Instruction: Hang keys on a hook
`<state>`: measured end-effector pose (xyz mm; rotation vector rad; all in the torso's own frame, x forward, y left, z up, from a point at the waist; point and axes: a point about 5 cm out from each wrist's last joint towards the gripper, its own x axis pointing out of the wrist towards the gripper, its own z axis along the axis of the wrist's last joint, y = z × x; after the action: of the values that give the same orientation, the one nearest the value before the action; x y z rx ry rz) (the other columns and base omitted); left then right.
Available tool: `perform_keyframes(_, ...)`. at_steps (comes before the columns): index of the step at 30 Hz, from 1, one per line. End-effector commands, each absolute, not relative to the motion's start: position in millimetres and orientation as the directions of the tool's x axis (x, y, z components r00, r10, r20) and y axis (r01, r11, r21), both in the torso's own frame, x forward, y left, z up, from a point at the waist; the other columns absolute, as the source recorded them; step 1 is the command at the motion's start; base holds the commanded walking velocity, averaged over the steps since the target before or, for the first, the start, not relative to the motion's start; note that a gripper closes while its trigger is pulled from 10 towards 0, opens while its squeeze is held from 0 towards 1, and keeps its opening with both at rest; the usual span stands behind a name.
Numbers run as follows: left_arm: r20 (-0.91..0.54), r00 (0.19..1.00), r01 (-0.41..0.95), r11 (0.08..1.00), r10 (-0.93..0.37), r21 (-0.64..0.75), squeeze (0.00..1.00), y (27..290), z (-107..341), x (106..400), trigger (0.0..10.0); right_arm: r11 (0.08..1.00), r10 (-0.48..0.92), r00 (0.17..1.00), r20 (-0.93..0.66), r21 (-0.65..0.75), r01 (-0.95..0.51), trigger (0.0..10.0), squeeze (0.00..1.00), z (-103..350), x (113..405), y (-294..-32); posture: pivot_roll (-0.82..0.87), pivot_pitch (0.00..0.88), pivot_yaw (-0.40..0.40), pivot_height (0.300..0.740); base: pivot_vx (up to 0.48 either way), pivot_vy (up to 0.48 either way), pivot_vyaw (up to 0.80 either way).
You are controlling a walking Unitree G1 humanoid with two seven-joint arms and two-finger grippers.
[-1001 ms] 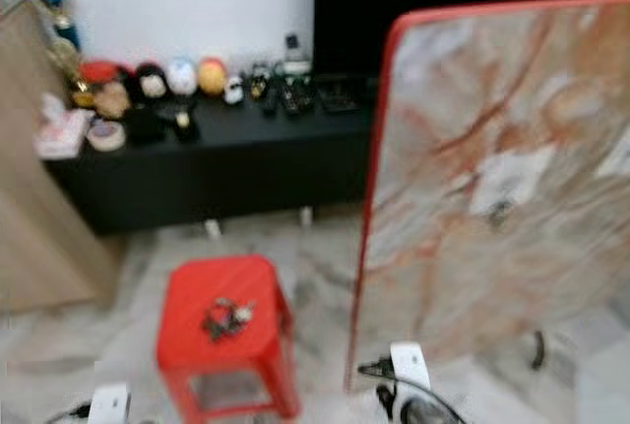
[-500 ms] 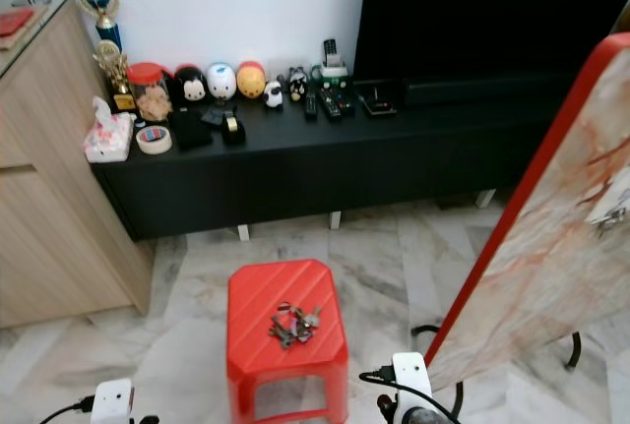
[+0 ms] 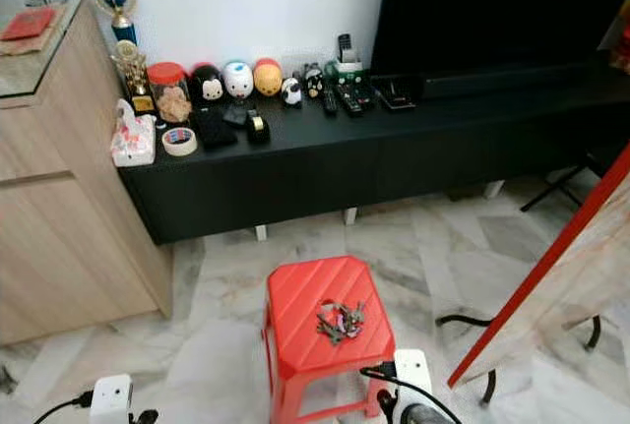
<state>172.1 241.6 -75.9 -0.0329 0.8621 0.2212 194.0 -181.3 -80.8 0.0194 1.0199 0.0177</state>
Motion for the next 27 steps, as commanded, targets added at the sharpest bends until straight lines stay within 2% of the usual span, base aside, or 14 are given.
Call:
perform_keyframes(1,-0.769,0.619,-0.193,0.98,0.162,0.051,0.0,239,-78,170,10.0,0.999,-0.008,0.529,-0.849,0.018,0.045,10.0,0.0,-81,191,-187,0.07,0.0,-0.013,0.74,0.0,0.0,0.0)
perform_keyframes(9,-0.77,0.612,-0.219,0.974,0.181,0.054,0.0,255,-75,166,10.0,0.987,-0.065,0.6,-0.797,0.039,0.159,10.0,0.0,-79,196,-183,0.07,0.0,-0.017,0.74,0.0,0.0,0.0)
perform_keyframes(10,-0.766,0.611,-0.24,0.969,0.197,0.058,0.0,266,-72,166,10.0,0.982,-0.116,0.682,-0.722,0.02,0.189,10.0,0.0,-72,203,-184,0.08,0.0,-0.019,0.74,0.0,0.0,0.0)
perform_keyframes(12,-0.766,0.611,-0.24,0.969,0.197,0.058,0.0,266,-72,166,10.0,0.982,-0.116,0.682,-0.722,0.02,0.189,10.0,0.0,-72,203,-184,0.08,0.0,-0.019,0.74,0.0,0.0,0.0)
perform_keyframes(13,-0.764,0.612,-0.252,0.966,0.207,0.059,0.0,274,-70,164,10.0,0.983,-0.13,0.737,-0.664,0.013,0.185,10.0,0.0,-65,211,-184,0.07,0.0,-0.017,0.74,0.0,0.0,0.0)
perform_keyframes(16,-0.764,0.611,-0.254,0.965,0.209,0.061,0.0,275,-69,163,10.0,0.982,-0.133,0.747,-0.652,0.013,0.186,10.0,0.0,-63,213,-184,0.07,0.0,-0.016,0.74,0.0,0.0,0.0)
perform_keyframes(20,-0.764,0.604,-0.279,0.958,0.228,0.065,0.0,283,-68,159,10.0,0.971,-0.19,0.857,-0.479,0.035,0.235,10.0,0.0,-37,239,-191,0.06,0.0,-0.041,0.74,0.0,0.0,0.0)
perform_keyframes(23,-0.764,0.605,-0.286,0.957,0.224,0.054,0.0,276,-71,159,10.0,0.973,-0.188,0.892,-0.411,0.049,0.227,10.0,0.0,-29,244,-189,0.06,0.0,-0.049,0.74,0.0,0.0,0.0)
perform_keyframes(27,-0.773,0.602,-0.269,0.962,0.201,0.041,0.0,260,-76,160,10.0,0.961,-0.193,0.899,-0.393,0.109,0.254,10.0,0.0,-27,245,-191,0.04,0.0,-0.027,0.74,0.0,0.0,0.0)
